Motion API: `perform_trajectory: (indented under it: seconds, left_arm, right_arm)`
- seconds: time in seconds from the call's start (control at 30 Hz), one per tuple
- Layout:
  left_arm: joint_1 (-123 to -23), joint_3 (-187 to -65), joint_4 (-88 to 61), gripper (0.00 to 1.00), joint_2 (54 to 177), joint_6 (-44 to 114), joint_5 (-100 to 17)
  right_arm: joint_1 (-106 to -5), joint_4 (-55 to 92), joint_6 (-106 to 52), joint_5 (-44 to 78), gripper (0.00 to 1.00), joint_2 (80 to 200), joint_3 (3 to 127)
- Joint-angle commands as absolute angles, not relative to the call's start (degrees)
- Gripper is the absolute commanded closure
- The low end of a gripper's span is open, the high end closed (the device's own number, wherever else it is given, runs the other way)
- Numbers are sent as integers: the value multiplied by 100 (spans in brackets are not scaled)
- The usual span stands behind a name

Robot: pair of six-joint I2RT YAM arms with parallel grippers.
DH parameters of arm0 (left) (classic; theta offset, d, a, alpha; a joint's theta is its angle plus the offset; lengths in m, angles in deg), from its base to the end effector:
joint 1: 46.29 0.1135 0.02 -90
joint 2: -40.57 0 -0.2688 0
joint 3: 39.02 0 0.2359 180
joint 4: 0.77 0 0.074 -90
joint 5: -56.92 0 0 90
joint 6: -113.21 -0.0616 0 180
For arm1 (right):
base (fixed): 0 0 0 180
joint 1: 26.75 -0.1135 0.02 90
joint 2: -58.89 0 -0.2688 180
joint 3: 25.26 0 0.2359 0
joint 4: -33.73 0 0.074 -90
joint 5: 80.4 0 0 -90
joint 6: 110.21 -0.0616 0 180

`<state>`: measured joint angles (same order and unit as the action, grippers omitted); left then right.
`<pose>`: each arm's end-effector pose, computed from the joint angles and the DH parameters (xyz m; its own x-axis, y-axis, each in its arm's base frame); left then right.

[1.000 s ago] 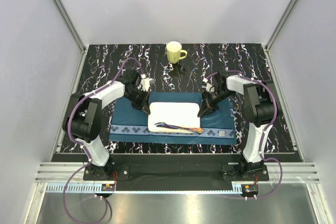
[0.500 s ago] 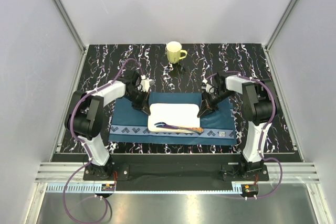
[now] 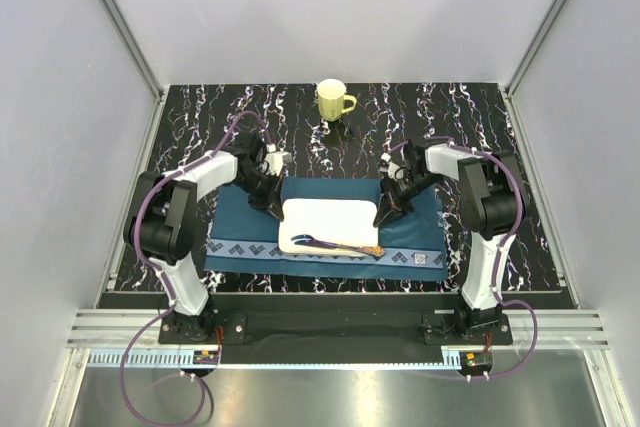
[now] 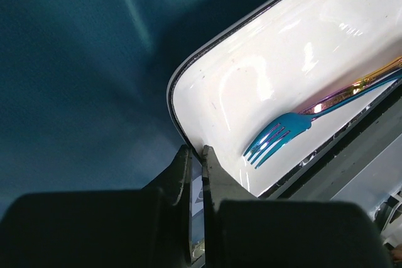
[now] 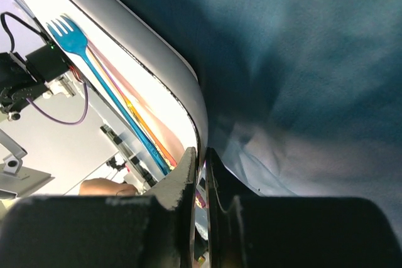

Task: Set the dinner table for one person
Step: Move the plate onto the napkin.

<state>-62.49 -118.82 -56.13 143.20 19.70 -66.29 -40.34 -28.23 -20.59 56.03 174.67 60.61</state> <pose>0.2997 -0.1222 0.1614 -0.9173 0.3198 -0.2371 0.3980 0.7540 -0.5226 0.3176 0.1227 0.1215 -0.9724 -0.2304 0.0374 -0.1325 0.6770 0.7239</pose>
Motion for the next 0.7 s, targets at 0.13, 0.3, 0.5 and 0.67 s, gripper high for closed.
perform_trajectory:
  seconds: [0.13,0.3,0.5,0.67]
  left_arm:
    - [-6342,-12144,-5857,100,14367,1486,-7571]
    - [-6325,-12021,-5875,100,14455,1433,-7570]
    - [-6325,-12012,-5866,100,14516,1433,-7623]
    - [-6325,-11994,-5866,88,14534,1407,-7649]
  right_arm:
    - [-4468,-2636,-2091,6620,100,17446,6383]
    - [-4468,-2662,-2073,6541,98,17543,6392]
    - [-4468,-2715,-2047,6418,47,17499,6498]
    - [-4468,-2742,-1899,6242,35,17385,6462]
